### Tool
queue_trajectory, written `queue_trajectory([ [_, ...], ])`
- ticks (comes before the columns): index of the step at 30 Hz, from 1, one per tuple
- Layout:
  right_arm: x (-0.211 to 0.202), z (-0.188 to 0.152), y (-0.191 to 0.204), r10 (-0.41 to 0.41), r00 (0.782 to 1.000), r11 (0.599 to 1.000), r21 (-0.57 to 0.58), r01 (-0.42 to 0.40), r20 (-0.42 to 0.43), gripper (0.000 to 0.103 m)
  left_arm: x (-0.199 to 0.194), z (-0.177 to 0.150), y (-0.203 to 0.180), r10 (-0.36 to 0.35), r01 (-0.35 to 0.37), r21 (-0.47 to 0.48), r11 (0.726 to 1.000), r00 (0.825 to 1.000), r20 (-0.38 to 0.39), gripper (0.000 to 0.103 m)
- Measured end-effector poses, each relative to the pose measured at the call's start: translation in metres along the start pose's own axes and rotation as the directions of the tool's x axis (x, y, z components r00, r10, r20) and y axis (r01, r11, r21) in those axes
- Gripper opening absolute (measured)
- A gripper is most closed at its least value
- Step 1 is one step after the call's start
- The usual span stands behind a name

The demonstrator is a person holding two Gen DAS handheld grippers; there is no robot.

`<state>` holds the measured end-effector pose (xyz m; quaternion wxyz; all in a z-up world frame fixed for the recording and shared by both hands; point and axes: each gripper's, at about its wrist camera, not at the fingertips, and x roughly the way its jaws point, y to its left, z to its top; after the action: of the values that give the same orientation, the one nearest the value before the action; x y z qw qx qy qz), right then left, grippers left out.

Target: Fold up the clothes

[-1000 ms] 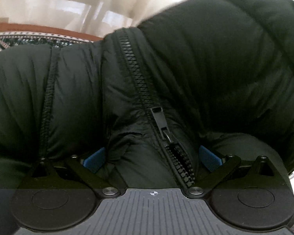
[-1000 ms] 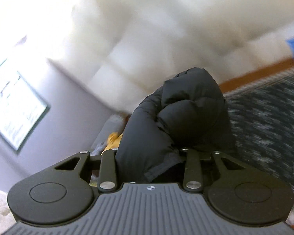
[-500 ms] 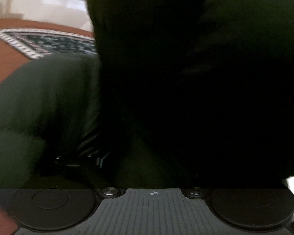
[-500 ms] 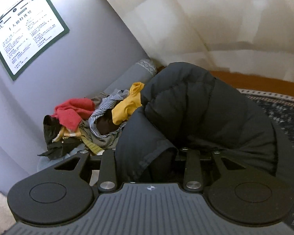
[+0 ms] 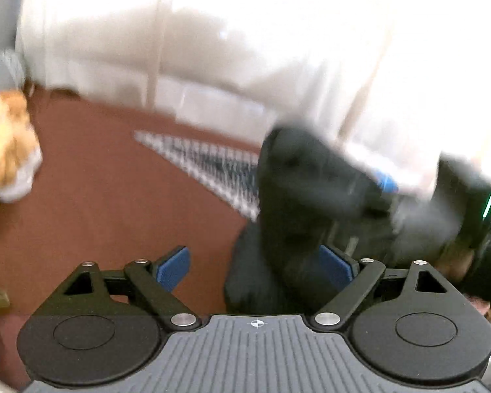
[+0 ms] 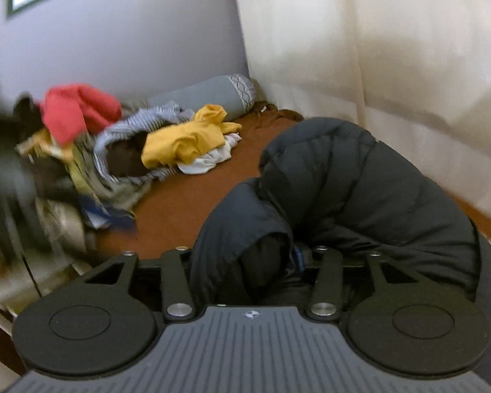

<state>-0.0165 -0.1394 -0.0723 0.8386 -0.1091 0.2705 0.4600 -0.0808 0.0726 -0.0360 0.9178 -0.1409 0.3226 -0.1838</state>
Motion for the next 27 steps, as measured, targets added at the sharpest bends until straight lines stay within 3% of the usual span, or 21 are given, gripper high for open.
queue_trajectory([
  [2,0.012,-0.007,0.01,-0.033,0.999,0.996,-0.077,0.033,0.011,0.06,-0.005,0.022,0.0,0.0,-0.001,0.027,1.0,0.999,0.033,0.096],
  [5,0.02,-0.016,0.019,-0.06,0.997,0.986,-0.156,0.065,0.043,0.061,0.018,0.057,-0.025,-0.065,0.06,0.127,0.99,0.997,0.033,0.096],
  [8,0.021,-0.027,0.028,-0.073,0.995,0.97,-0.225,0.087,0.071,0.064,0.052,0.083,-0.043,-0.164,0.161,0.139,0.977,0.986,0.013,0.096],
  [12,0.022,-0.039,0.038,-0.085,0.991,0.949,-0.296,0.111,0.101,0.068,0.092,0.086,-0.064,-0.256,0.27,0.144,0.952,0.961,-0.108,0.096],
  [15,0.021,-0.046,0.045,-0.091,0.988,0.93,-0.345,0.128,0.122,0.074,0.121,0.073,-0.074,-0.225,0.263,0.176,0.949,0.952,-0.208,0.096],
  [20,-0.003,-0.051,0.056,-0.069,0.987,0.929,-0.353,0.116,0.144,0.076,0.143,0.063,-0.074,-0.207,0.261,0.207,0.943,0.945,-0.252,0.096],
  [23,-0.037,-0.052,0.057,-0.057,0.984,0.949,-0.297,0.106,0.168,0.077,0.135,0.062,-0.069,-0.205,0.263,0.233,0.936,0.948,-0.245,0.096],
  [25,-0.065,-0.05,0.052,-0.058,0.976,0.974,-0.201,0.101,0.21,0.077,0.136,0.063,-0.063,-0.194,0.25,0.244,0.937,0.953,-0.231,0.096],
  [27,-0.061,-0.052,0.048,-0.127,0.969,0.973,-0.161,0.163,0.214,0.079,0.143,0.068,-0.057,-0.199,0.249,0.221,0.943,0.954,-0.225,0.096],
])
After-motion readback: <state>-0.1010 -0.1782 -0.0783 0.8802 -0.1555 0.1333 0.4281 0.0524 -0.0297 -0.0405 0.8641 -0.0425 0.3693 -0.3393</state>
